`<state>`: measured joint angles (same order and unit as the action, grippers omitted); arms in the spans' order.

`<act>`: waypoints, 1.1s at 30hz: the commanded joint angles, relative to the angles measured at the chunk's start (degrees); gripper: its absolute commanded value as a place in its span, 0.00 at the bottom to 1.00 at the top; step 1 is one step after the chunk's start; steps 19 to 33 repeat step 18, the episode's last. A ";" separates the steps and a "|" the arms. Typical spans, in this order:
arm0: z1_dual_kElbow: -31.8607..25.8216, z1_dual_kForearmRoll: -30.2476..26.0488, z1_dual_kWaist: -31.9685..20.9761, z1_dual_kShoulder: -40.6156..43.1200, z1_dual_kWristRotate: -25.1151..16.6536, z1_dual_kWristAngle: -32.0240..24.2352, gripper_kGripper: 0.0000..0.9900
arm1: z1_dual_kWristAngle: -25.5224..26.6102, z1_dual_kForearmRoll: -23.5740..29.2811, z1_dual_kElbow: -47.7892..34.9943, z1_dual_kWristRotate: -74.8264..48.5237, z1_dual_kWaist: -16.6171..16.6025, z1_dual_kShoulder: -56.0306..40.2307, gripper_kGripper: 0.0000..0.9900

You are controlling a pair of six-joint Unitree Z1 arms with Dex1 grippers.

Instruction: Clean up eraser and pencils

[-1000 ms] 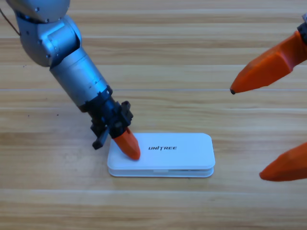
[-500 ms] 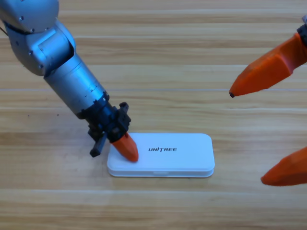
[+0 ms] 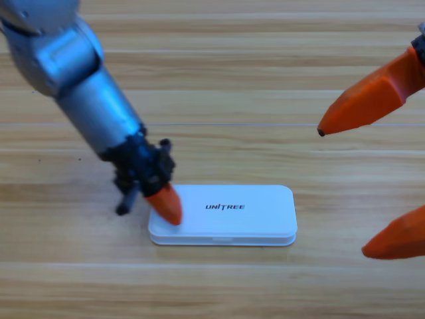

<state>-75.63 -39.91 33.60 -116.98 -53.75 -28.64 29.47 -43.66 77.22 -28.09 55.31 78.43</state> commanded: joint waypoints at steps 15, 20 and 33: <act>1.89 -11.07 19.66 41.57 22.46 -1.50 1.00 | 0.76 1.74 -1.72 0.23 -1.43 0.06 0.99; 2.95 -10.45 19.66 41.83 22.46 -1.42 1.00 | 0.76 1.74 -1.72 0.32 -1.43 0.06 0.99; 2.95 -10.45 19.66 41.83 22.46 -1.42 1.00 | 0.76 1.74 -1.72 0.32 -1.43 0.06 0.99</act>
